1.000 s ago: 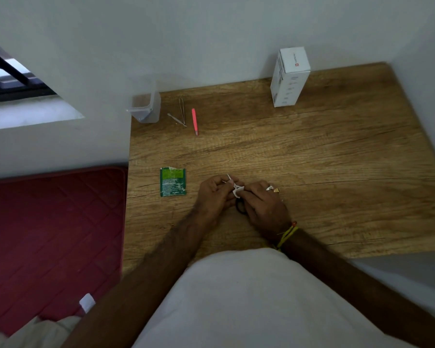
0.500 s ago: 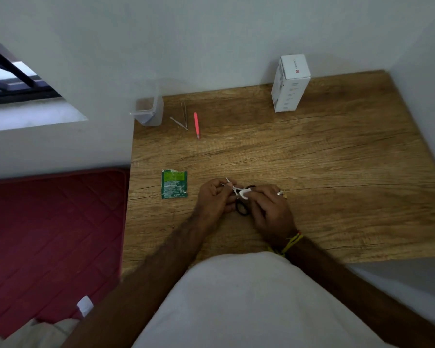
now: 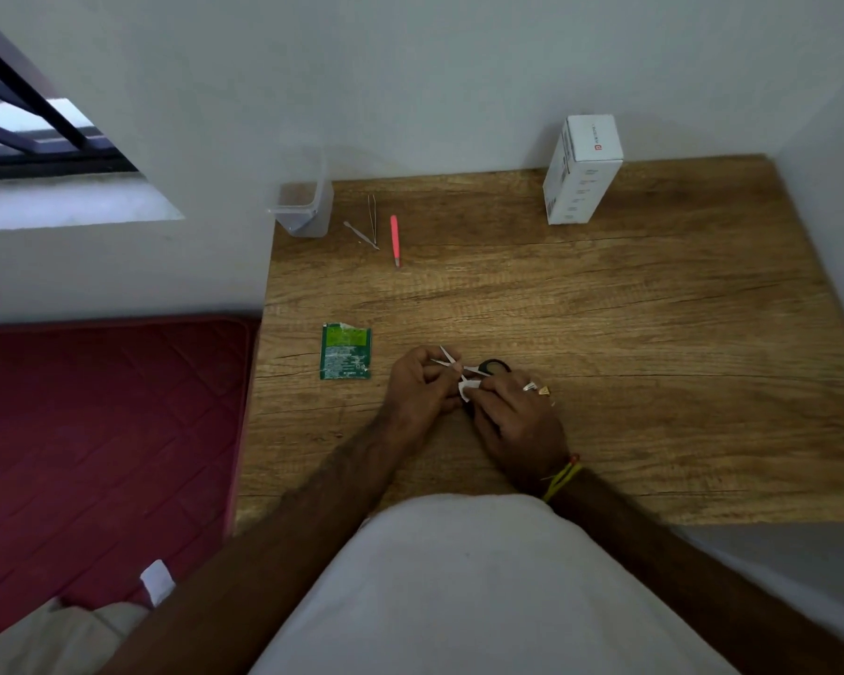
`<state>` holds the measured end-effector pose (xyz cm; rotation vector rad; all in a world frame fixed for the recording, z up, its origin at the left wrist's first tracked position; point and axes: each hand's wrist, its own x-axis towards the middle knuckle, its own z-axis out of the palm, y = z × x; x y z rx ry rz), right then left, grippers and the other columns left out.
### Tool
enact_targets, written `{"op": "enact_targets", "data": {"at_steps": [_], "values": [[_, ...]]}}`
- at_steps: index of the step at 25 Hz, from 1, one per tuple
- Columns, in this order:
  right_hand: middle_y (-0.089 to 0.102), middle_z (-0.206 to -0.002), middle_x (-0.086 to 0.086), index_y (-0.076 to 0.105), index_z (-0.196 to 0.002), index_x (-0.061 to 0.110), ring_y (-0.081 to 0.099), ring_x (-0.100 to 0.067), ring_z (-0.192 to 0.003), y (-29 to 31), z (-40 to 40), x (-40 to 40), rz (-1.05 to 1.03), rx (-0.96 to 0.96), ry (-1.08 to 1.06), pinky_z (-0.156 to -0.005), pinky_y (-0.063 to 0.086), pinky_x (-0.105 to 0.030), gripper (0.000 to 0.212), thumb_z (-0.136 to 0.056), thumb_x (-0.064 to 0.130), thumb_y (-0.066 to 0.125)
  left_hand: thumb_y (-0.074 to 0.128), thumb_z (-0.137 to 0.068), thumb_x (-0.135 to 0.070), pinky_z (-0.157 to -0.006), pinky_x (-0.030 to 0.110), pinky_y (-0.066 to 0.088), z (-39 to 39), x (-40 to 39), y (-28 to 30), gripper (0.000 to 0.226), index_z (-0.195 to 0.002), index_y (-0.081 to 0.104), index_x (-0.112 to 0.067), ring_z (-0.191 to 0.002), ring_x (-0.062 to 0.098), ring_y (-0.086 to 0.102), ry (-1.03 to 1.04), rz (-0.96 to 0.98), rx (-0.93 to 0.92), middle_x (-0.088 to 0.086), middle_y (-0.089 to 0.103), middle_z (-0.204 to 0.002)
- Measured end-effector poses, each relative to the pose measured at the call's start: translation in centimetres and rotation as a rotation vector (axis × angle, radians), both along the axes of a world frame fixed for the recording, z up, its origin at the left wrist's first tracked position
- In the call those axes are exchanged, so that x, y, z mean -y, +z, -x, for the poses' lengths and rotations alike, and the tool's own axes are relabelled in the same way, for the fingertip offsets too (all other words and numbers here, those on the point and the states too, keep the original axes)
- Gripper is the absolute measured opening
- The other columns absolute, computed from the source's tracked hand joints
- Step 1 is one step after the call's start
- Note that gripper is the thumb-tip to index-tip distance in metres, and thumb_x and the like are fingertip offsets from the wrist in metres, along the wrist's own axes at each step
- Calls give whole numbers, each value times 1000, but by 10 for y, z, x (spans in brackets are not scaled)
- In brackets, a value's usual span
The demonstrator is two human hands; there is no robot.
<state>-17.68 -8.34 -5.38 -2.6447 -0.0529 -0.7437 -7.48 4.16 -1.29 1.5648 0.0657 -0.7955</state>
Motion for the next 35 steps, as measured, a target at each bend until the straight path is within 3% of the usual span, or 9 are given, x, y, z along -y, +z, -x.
{"op": "enact_targets", "data": {"at_steps": [5, 16, 23, 29, 35], "values": [[70, -98, -10, 72, -104, 5, 65, -31, -84, 4, -2, -1, 30, 9, 6, -72, 52, -45, 16, -96, 12, 60, 63, -96, -5, -67, 35, 62, -1, 3, -2, 14, -109, 62, 0, -80, 23, 74, 31, -11, 20, 18, 76, -93], [70, -101, -13, 74, -99, 3, 65, -31, -86, 3, 0, 3, 21, 21, 58, -74, 51, -43, 17, -94, 12, 61, 61, -96, -3, -68, 35, 62, -1, 3, -2, 14, -109, 61, 1, -81, 23, 74, 24, 16, 16, 21, 75, -95], [71, -106, -13, 74, -98, 5, 66, -31, -86, 5, 3, 2, 25, 18, 76, -70, 52, -41, 26, -100, 18, 52, 62, -96, -4, -70, 37, 62, -2, 3, -2, 14, -109, 62, 0, -86, 29, 74, 13, -7, 34, 20, 75, -95], [70, -103, -14, 73, -96, 4, 65, -31, -84, 0, 12, 4, 31, -17, 124, -70, 52, -42, 23, -98, 18, 55, 59, -97, -2, -60, 28, 59, -1, 5, 2, 15, -111, 59, 4, -78, 20, 75, 21, -15, 20, 20, 75, -94], [68, -105, -14, 72, -103, 4, 64, -31, -87, -3, 16, 8, 13, -42, 127, -70, 52, -43, 23, -99, 18, 54, 58, -98, -1, -66, 33, 62, -2, 6, 6, 17, -114, 58, 5, -84, 24, 76, 16, 6, -4, 22, 74, -98]]}}
